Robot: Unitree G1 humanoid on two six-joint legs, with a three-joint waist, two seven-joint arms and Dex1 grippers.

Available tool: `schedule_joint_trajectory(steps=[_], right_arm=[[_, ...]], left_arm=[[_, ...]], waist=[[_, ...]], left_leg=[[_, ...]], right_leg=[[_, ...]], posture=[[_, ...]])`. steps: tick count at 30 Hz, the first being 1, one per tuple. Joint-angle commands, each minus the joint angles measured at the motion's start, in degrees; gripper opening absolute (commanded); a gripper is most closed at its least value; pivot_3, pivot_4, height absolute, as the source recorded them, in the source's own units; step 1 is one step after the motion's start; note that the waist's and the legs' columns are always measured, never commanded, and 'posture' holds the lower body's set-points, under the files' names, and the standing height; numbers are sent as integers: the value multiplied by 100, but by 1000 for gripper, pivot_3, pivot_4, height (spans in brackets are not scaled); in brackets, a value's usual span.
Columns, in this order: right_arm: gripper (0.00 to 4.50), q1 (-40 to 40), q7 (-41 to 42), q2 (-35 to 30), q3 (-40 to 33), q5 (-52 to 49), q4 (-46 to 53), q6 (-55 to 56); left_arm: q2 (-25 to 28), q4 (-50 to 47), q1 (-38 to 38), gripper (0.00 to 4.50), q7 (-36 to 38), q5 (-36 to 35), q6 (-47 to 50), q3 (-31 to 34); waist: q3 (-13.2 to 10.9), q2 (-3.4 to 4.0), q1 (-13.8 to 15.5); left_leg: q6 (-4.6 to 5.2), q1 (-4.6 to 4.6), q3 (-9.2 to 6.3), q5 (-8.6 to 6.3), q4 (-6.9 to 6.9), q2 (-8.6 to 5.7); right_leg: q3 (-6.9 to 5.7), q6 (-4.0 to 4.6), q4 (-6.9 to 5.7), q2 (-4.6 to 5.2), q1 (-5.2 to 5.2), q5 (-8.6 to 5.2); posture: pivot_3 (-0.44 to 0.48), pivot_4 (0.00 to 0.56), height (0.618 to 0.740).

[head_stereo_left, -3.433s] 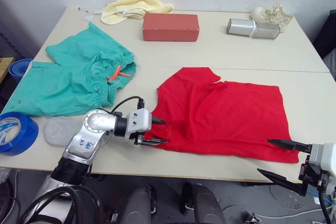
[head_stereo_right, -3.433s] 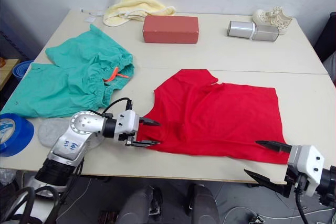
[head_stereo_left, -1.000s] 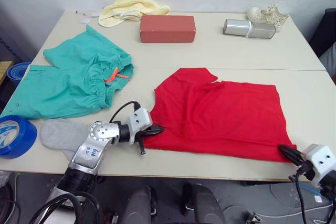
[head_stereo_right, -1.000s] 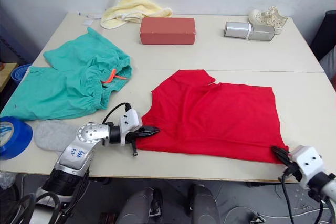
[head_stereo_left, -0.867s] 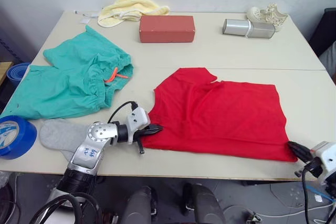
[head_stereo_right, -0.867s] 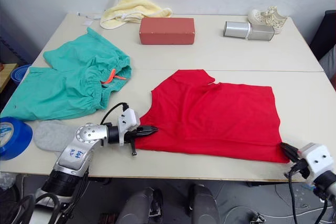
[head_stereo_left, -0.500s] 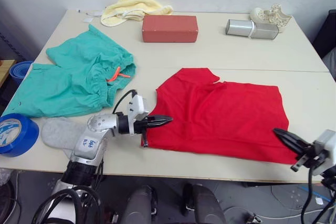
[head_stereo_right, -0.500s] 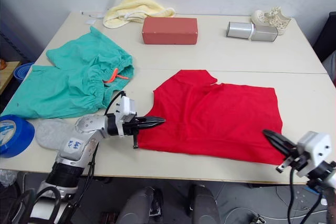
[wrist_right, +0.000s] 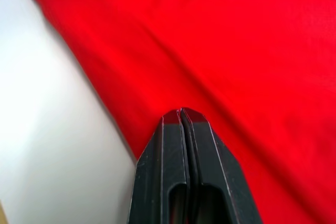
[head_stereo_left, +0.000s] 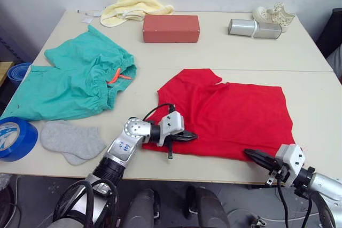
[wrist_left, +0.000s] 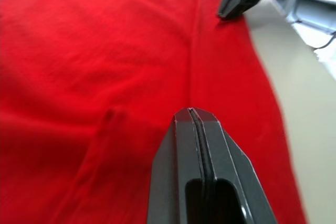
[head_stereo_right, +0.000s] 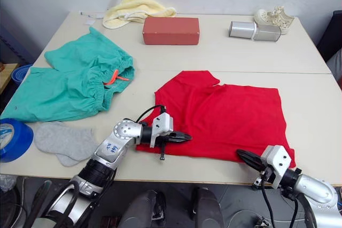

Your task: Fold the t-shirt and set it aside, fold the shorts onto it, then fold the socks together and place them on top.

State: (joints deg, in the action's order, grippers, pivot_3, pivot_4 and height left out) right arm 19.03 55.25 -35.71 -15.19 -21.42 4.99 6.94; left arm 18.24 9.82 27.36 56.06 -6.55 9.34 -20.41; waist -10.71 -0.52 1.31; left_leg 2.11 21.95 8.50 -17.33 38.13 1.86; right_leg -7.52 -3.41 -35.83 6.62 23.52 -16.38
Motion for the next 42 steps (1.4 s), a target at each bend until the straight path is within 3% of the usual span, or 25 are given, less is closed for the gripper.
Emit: schedule_joint_trajectory(steps=[1, 6, 10, 15, 20, 21, 30, 33, 36, 41, 42], right_arm=[[46, 89, -228, -9, -403, -49, -118, 62], [46, 213, -25, -190, -982, -319, -519, 175], [200, 652, 805, -388, -1419, -1560, 200, -642], [1478, 1388, 1449, -845, -1858, -1478, 595, -694], [3101, 1193, 1573, -1051, -1799, -316, -307, 541], [3458, 1061, 1496, -1062, -1634, -85, -471, 675], [3458, 131, 974, -1134, -858, 785, -1247, 1019], [2811, 49, 1040, -1184, -714, 821, -1367, 1080], [1895, -17, 1045, -1222, -632, 797, -1384, 1133], [132, -61, 1068, -1269, -577, 768, -1456, 1251], [0, -38, 1093, -1281, -577, 734, -1441, 1247]], left_arm=[[256, -234, -34, 0, -68, 18, 182, 247], [568, -679, -98, 0, 342, -569, -53, 773], [892, -1041, -177, 175, 717, -892, -135, 1064], [1637, -1357, -424, 1369, 1329, -944, -410, 1193], [2189, -1346, -1021, 2901, 1531, -471, -1343, 1054], [2213, -1272, -1101, 2916, 1478, -276, -1583, 961], [1971, -936, -1097, 2916, 737, 403, -1473, 739], [2012, -826, -1109, 2916, 671, 556, -1400, 636], [2065, -806, -1130, 2377, 658, 572, -1252, 606], [2158, -666, -1189, 845, 861, 501, -1232, 462], [2174, -675, -1219, 547, 931, 456, -1225, 444]], waist=[[0, 0, 1], [0, 1, 2], [0, 2, 5], [1, 12, -1], [1, 12, 0], [1, 12, 1], [6, 6, 3], [9, 0, 2], [13, 3, 3], [42, 14, 3], [46, 21, 2]], left_leg=[[0, -1, 0, 0, 0, 0], [1, 1, -1, -1, -1, 0], [1, 2, -3, -1, -2, 0], [27, 2, -5, -17, -7, 2], [28, 0, -1, -22, -6, 2], [26, 0, -1, -24, -6, 1], [19, 1, -3, -19, -6, 3], [25, -20, -2, -23, -6, 3], [-3, -77, -3, -51, -16, 7], [-2, -82, -6, -53, -17, 9], [-2, -83, -6, -53, -18, 10]], right_leg=[[0, 0, 0, 1, -1, 0], [1, 0, 1, 3, 1, 0], [0, 0, 5, 5, -3, 0], [-2, 1, 7, 2, -2, 0], [0, 1, 17, 2, -3, 0], [0, 1, 17, 2, -4, 0], [0, 1, 18, 6, -5, 0], [0, 0, 18, 6, -24, 1], [1, 1, 34, 6, -86, -1], [3, 1, 40, 8, -92, -1], [3, 1, 40, 8, -92, -1]], posture=[[0, 150, 740], [0, 150, 740], [0, 150, 740], [0, 150, 740], [0, 150, 740], [0, 150, 740], [0, 150, 740], [0, 150, 740], [0, 150, 740], [0, 150, 740], [0, 150, 740]])
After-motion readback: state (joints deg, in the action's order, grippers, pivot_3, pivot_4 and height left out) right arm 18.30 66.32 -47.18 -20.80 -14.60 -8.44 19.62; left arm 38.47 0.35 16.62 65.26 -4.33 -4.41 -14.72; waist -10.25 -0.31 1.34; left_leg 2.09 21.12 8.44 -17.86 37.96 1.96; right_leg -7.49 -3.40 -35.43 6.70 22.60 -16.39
